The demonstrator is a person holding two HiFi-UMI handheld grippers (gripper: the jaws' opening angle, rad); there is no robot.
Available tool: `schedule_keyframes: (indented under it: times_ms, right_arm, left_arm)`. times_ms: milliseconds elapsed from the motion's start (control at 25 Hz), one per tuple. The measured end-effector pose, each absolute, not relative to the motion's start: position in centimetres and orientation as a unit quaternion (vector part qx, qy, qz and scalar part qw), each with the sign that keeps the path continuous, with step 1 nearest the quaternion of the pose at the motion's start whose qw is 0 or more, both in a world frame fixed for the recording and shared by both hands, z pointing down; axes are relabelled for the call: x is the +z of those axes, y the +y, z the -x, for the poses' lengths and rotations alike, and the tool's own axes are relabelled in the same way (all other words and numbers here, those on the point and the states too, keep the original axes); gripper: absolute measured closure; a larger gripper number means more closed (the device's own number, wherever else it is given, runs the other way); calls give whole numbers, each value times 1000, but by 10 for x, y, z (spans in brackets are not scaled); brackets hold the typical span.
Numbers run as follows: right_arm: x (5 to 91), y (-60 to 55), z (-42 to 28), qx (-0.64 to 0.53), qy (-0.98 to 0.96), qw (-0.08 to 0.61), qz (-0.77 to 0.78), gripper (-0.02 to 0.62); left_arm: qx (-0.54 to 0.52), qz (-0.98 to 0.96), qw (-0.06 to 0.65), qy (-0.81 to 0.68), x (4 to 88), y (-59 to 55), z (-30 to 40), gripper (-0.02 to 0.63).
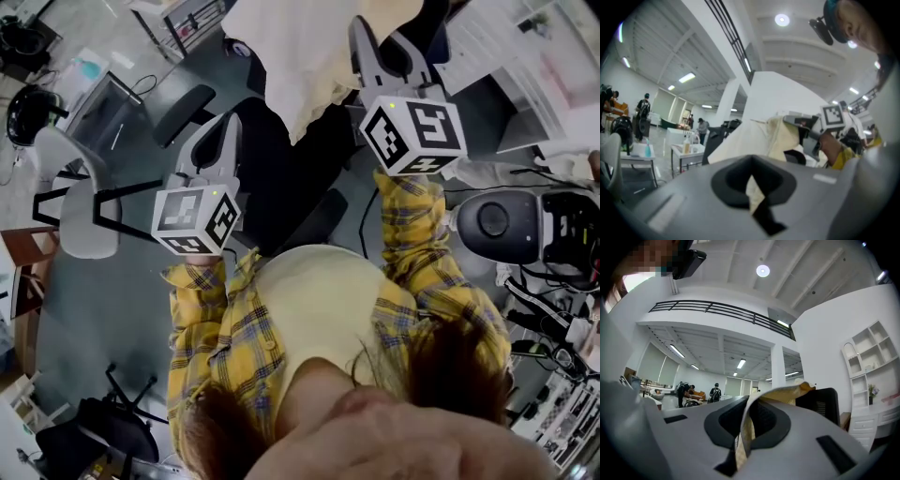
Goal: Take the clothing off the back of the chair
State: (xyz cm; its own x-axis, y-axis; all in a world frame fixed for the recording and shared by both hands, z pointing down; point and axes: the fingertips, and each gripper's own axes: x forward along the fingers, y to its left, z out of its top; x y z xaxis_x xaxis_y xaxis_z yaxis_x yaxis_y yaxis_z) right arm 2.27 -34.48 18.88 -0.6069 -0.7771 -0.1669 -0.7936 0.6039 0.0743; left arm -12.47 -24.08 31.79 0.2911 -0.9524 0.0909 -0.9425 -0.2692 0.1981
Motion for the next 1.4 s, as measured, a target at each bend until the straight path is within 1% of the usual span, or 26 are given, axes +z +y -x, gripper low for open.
schedule_keyframes:
  times_ms: [800,1400]
  right_arm:
    - [220,-256,56,20,956,33,290,580]
    - [239,-189,100,-17,983,19,179,581]
  left_arm:
    - [-45,-777,100,-620,303,-204,143,603]
    - [-48,-738,99,-665,301,-178,182,603]
